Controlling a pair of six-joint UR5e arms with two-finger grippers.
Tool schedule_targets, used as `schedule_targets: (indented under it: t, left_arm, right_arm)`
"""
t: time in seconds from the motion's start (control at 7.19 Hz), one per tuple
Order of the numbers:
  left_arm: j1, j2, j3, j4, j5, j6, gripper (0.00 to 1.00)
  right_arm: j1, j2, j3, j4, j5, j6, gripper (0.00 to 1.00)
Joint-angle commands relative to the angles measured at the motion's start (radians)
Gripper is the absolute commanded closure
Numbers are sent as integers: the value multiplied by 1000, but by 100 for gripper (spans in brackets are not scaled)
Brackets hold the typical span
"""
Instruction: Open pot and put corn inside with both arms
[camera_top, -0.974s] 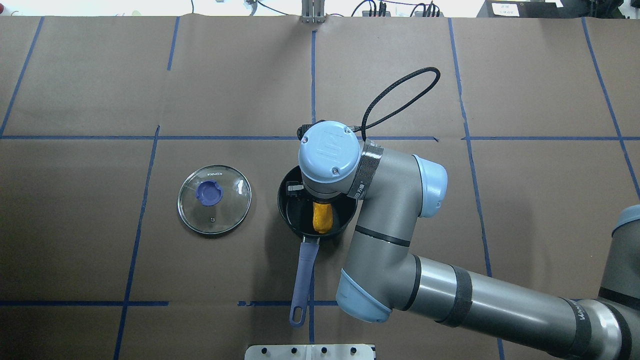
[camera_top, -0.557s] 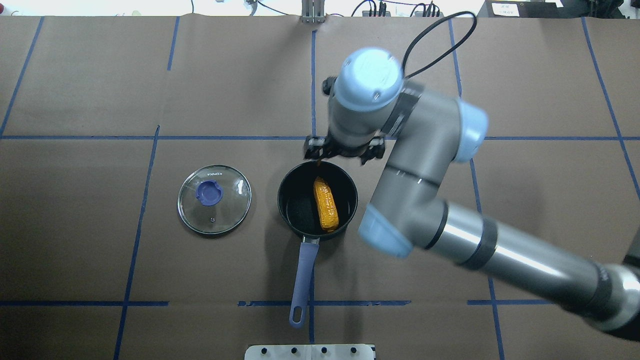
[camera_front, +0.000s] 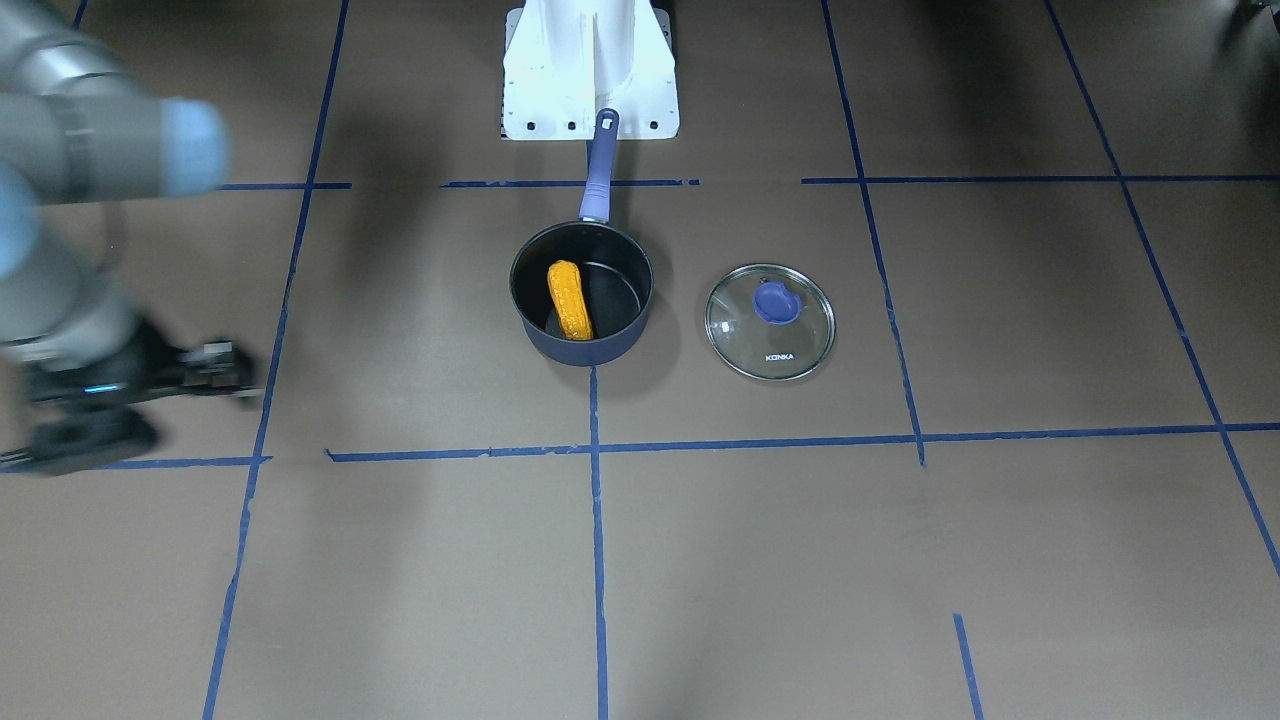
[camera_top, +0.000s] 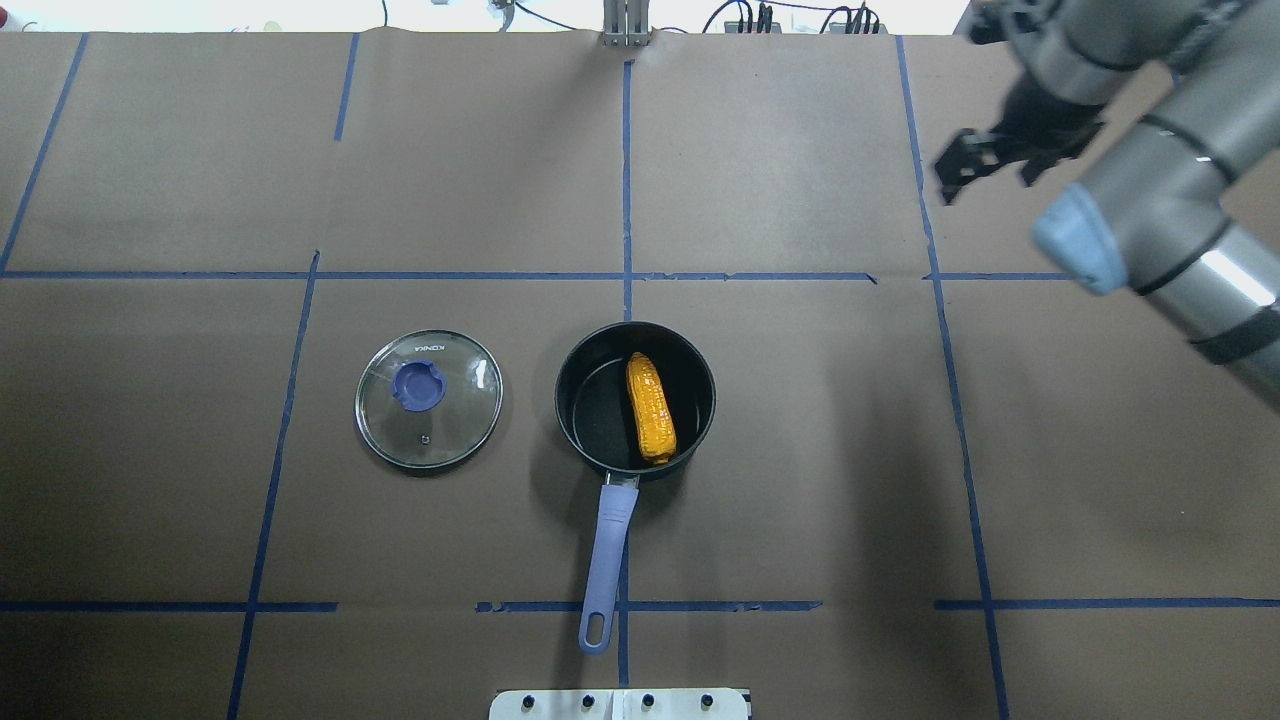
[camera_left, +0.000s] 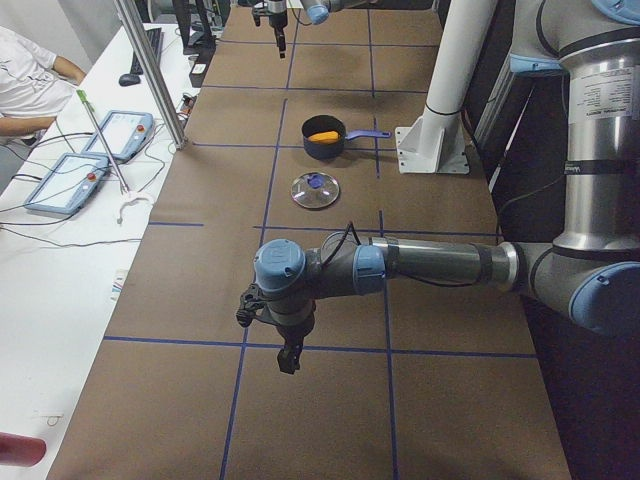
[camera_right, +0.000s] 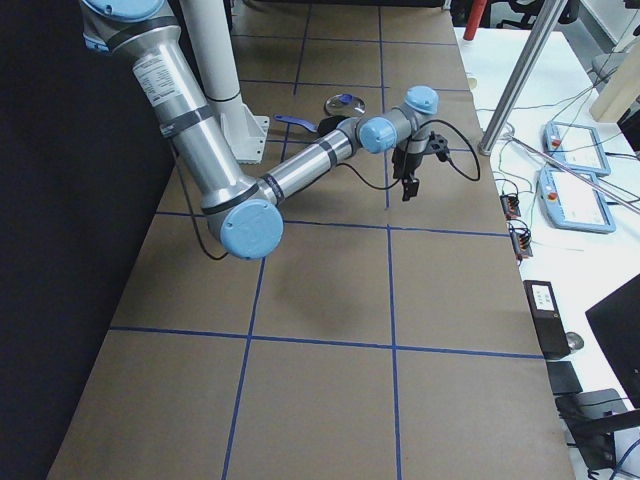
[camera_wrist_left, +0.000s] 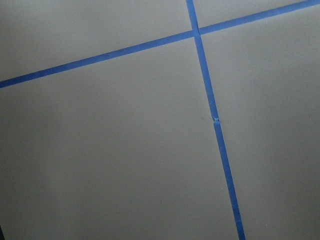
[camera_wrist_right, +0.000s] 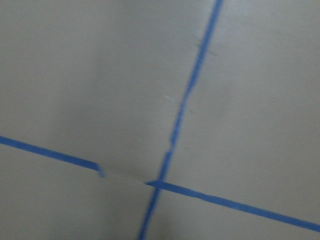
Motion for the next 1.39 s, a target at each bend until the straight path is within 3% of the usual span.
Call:
schedule_targets:
  t: [0.0, 0.28, 0.56, 1.25]
  left_arm:
    - [0, -4, 9, 0, 2, -22, 0]
    - [2, 2, 6, -3, 0, -107, 0]
    - [0, 2, -5, -3, -1, -102, 0]
    - [5, 13, 1, 0, -41, -101, 0]
  right_arm:
    - [210, -307, 50, 11, 58, -413, 0]
    - [412, -514, 83, 11, 81, -600, 0]
    - [469, -599, 77, 11, 75, -590, 0]
    - [467, -594, 75, 11, 82, -582, 0]
